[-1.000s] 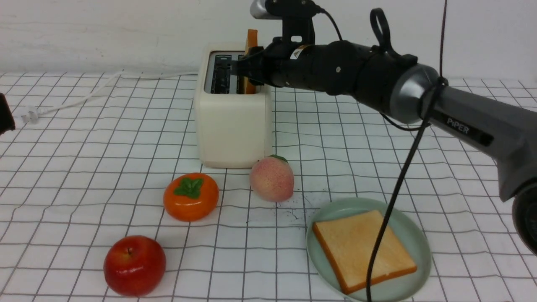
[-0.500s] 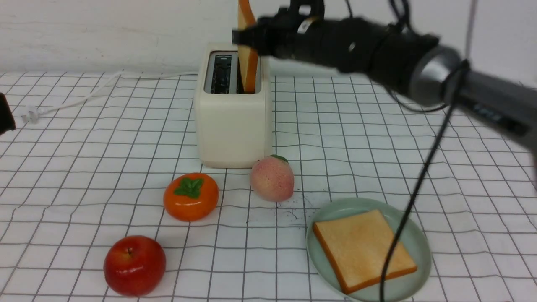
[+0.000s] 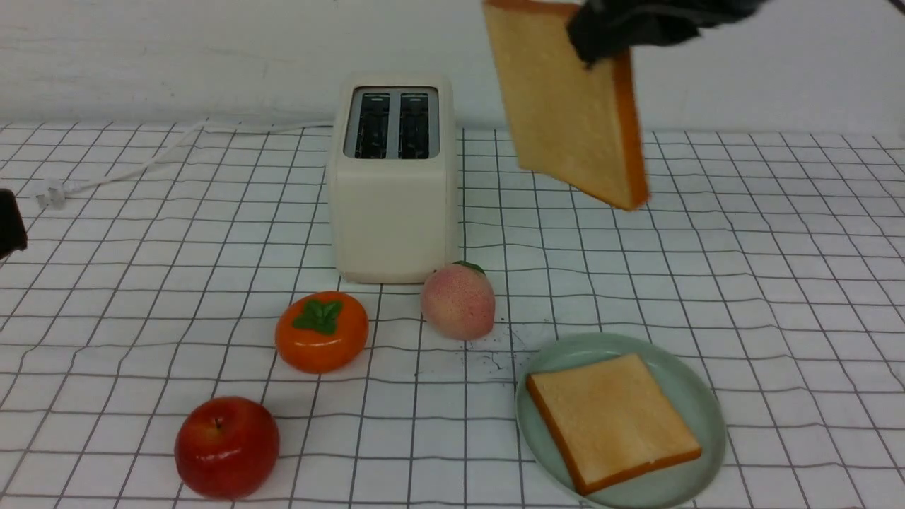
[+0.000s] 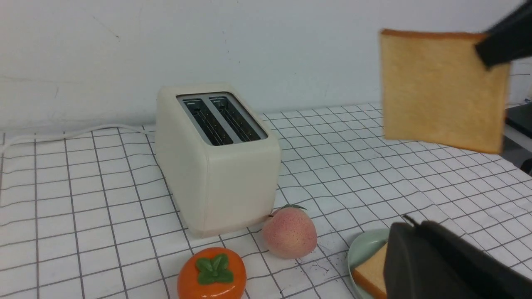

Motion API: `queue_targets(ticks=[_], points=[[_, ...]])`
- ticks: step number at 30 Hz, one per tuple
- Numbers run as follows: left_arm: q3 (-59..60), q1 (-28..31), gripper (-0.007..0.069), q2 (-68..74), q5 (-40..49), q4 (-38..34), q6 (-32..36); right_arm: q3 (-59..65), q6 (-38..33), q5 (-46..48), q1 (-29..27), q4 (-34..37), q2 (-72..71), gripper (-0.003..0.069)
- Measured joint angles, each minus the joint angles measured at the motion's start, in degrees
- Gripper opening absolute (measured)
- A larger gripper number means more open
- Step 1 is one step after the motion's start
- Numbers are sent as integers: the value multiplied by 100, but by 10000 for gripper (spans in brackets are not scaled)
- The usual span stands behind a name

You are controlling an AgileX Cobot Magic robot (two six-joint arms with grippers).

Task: Take toasted bread from bread machine on white checkered table place on plate.
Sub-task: 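Place the held slice of bread on top of the slice on the plate with the right gripper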

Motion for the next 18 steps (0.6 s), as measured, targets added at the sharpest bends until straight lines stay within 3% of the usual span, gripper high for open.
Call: queue_targets(ticks=[6, 10, 13, 14, 15, 18], points=[[0, 0, -13, 0, 2, 0, 0, 2547, 1288, -113, -196, -864, -1857, 94], [0, 0, -13, 0, 78, -185, 71, 4148, 1614, -616, -682, -409, -2447, 94], [0, 0, -13, 0, 489, -941, 562, 5231, 670, -1428, -1088, 1151, -2383, 94], [0, 0, -13, 0, 523, -990, 602, 5277, 585, -1523, -1123, 1257, -2371, 94], [0, 0, -13, 19, 850, -1428, 987, 5594, -207, -1891, -1272, 2162, -2252, 94], [0, 0, -13, 86, 1216, -1973, 1561, 5820, -1394, -2252, -1564, 3373, -1947, 94]])
